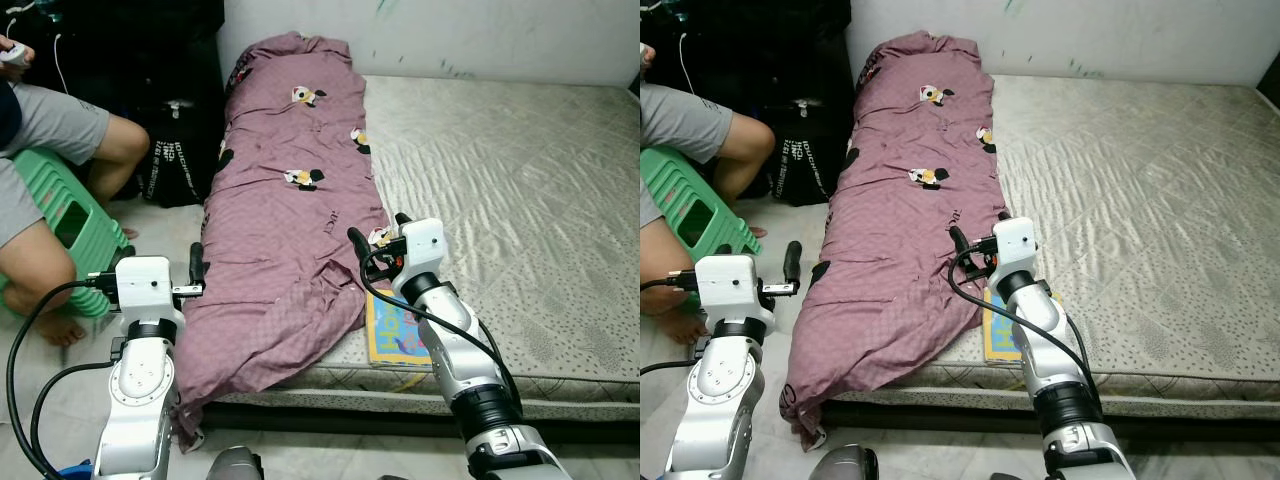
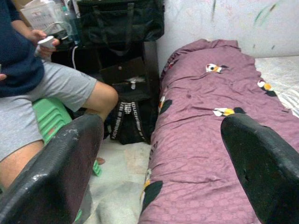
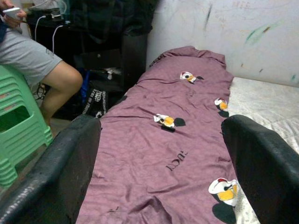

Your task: Clean up the room

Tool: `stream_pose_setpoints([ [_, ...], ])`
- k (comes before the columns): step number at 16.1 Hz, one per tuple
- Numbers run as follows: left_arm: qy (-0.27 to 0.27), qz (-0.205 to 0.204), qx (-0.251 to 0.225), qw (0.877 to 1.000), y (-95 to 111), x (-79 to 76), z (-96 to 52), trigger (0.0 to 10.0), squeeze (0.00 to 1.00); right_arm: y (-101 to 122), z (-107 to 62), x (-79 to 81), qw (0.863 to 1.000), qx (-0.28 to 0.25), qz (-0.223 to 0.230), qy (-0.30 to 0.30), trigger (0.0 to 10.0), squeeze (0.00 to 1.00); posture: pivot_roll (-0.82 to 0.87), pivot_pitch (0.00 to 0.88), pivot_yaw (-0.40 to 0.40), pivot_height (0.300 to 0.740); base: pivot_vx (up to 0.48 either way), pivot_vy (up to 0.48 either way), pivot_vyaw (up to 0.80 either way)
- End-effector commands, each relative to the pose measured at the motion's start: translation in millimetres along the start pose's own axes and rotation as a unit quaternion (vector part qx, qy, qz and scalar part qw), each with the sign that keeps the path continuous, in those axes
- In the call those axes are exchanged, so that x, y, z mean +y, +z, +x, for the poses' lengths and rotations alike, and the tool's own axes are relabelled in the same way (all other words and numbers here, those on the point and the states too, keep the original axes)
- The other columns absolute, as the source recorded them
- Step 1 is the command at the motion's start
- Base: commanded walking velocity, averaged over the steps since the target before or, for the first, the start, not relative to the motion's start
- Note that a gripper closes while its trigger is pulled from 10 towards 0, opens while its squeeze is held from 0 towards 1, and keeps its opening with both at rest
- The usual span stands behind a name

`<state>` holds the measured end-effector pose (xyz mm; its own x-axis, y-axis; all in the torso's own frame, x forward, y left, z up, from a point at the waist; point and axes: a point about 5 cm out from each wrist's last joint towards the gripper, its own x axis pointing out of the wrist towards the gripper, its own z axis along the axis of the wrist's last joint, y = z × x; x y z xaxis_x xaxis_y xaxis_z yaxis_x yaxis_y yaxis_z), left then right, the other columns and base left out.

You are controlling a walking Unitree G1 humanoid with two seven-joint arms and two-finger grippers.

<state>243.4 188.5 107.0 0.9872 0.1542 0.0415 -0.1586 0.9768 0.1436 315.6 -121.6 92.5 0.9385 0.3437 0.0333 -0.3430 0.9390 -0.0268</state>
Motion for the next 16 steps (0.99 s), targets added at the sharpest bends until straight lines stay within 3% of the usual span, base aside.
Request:
stream_pose_setpoints([
  [1, -0.005, 0.0, -0.012, 1.0, 6.2, -1.2, 0.0, 10.0, 0.0, 0.7, -0.3, -4.2, 1.0, 0.0, -0.003, -0.001, 10.0, 0.0, 0.0, 0.056, -0.02, 0.74, 0.0, -0.409, 0.0],
  [16, -0.014, -0.005, -0.014, 1.0, 7.4, -7.1, 2.1, 10.0, 0.0, -2.7, -0.9, -4.8, 1.0, 0.005, -0.009, 0.005, 10.0, 0.0, 0.0, 0.056, -0.024, 0.74, 0.0, -0.4, 0.0],
])
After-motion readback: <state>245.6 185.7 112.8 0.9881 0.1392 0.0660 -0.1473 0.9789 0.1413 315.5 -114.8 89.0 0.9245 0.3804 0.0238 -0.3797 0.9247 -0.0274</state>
